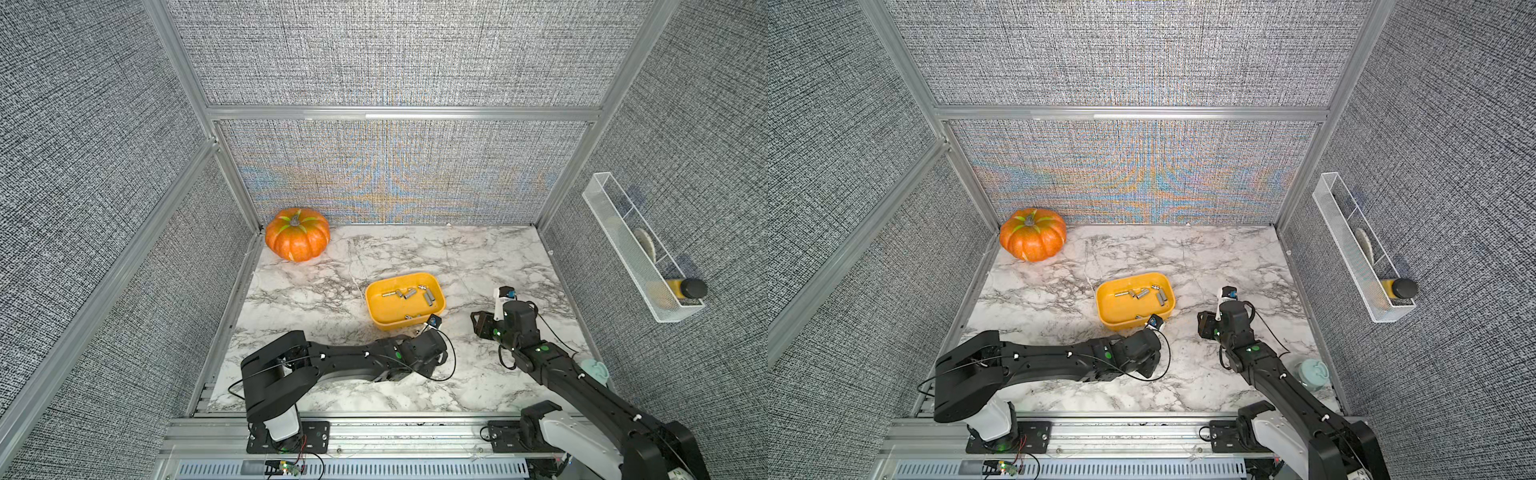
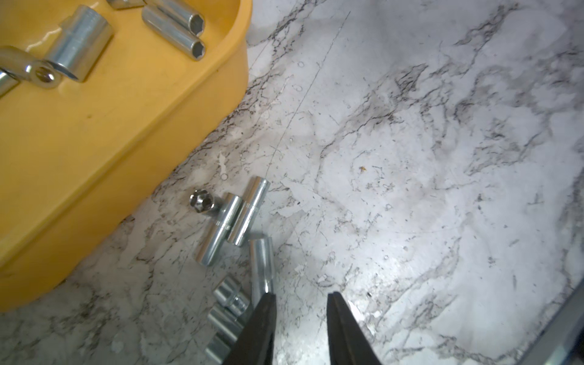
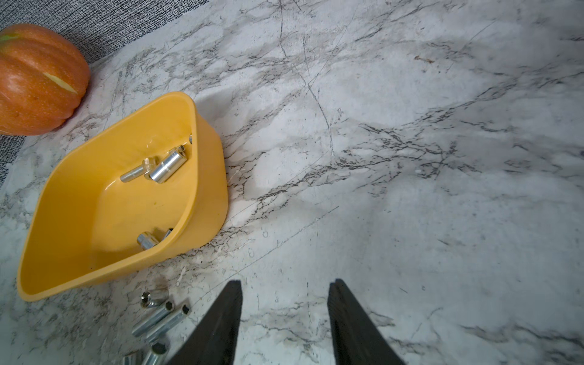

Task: Put the socket on the desktop into the storage box
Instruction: Pick up the socket head from the center of the board.

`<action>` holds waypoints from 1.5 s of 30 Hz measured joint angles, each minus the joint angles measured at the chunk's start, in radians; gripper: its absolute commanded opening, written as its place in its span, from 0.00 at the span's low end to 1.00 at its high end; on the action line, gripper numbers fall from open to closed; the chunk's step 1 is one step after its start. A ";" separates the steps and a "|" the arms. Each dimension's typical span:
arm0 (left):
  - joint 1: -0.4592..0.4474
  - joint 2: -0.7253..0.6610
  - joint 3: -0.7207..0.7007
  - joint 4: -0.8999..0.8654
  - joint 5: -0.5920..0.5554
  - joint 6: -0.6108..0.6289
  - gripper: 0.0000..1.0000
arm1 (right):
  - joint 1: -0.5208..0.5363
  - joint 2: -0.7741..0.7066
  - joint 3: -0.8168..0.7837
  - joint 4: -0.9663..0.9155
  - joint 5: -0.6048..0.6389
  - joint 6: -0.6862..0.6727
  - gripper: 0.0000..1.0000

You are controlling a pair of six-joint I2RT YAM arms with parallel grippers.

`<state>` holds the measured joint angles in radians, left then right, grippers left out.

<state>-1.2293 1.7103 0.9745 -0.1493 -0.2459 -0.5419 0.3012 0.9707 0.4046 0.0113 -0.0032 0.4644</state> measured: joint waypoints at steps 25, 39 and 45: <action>0.002 0.161 0.114 -0.137 -0.092 -0.011 0.28 | 0.000 -0.020 -0.013 0.020 0.024 0.007 0.50; 0.002 0.174 0.116 -0.114 -0.057 -0.009 0.22 | 0.000 -0.021 -0.013 0.020 0.025 0.007 0.50; 0.001 0.179 0.116 -0.097 -0.042 -0.008 0.21 | 0.000 -0.024 -0.013 0.020 0.028 0.007 0.50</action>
<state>-1.2282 1.8889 1.0901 -0.2459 -0.2882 -0.5503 0.3016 0.9470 0.3912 0.0311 0.0250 0.4713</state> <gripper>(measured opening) 0.226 0.497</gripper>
